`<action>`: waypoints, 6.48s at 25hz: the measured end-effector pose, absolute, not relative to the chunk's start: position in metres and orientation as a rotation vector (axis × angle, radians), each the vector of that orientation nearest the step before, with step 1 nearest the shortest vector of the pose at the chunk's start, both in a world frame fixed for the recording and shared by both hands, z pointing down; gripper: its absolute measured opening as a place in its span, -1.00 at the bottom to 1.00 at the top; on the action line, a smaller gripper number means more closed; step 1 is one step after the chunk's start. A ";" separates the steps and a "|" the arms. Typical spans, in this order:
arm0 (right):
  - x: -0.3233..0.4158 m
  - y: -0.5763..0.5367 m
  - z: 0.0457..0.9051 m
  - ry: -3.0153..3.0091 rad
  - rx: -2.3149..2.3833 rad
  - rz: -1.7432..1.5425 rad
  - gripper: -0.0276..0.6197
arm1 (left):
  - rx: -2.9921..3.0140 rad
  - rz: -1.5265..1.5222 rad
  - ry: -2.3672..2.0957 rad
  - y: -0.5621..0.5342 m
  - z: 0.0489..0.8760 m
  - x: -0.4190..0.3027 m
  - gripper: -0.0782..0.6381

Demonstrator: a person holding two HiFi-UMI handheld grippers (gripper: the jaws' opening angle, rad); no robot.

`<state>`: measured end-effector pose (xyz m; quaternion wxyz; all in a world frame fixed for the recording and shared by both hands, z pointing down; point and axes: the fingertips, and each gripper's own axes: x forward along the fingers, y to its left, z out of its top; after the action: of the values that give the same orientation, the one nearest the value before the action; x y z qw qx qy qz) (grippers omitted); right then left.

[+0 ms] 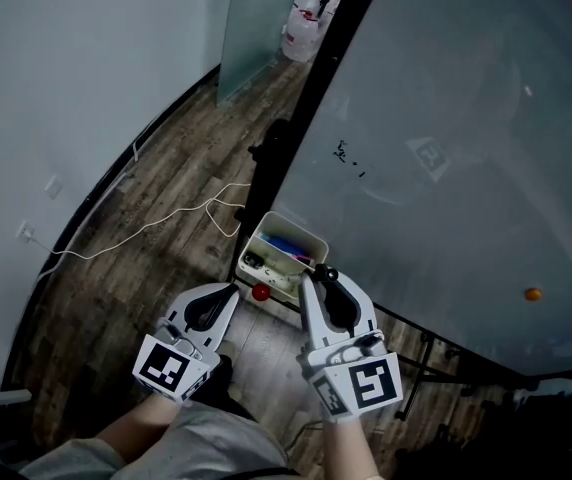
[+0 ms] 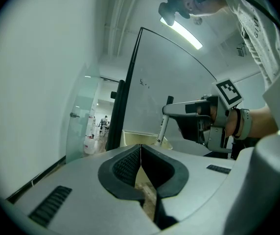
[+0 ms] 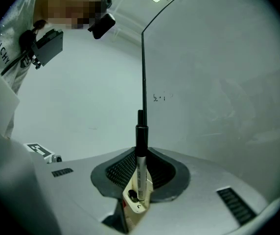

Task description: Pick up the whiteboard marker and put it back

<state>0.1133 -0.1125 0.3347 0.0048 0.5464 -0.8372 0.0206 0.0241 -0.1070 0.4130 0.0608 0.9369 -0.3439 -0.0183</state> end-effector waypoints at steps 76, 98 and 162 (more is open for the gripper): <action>0.106 -0.101 0.263 -2.706 1.674 -0.080 -0.68 | 2.893 -0.154 -0.916 -0.099 0.379 0.046 -0.74; 0.110 -0.106 0.259 -2.696 1.686 -0.094 -0.68 | 2.933 -0.136 -0.827 -0.103 0.375 0.062 -0.74; 0.113 -0.130 0.391 -2.609 1.613 0.223 -0.68 | 2.763 0.009 -1.077 -0.133 0.443 0.017 -0.74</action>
<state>0.1126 -0.1304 0.3906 0.0331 0.5243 -0.8478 0.0726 0.0165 -0.1335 0.4425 0.0879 0.9281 -0.3619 0.0031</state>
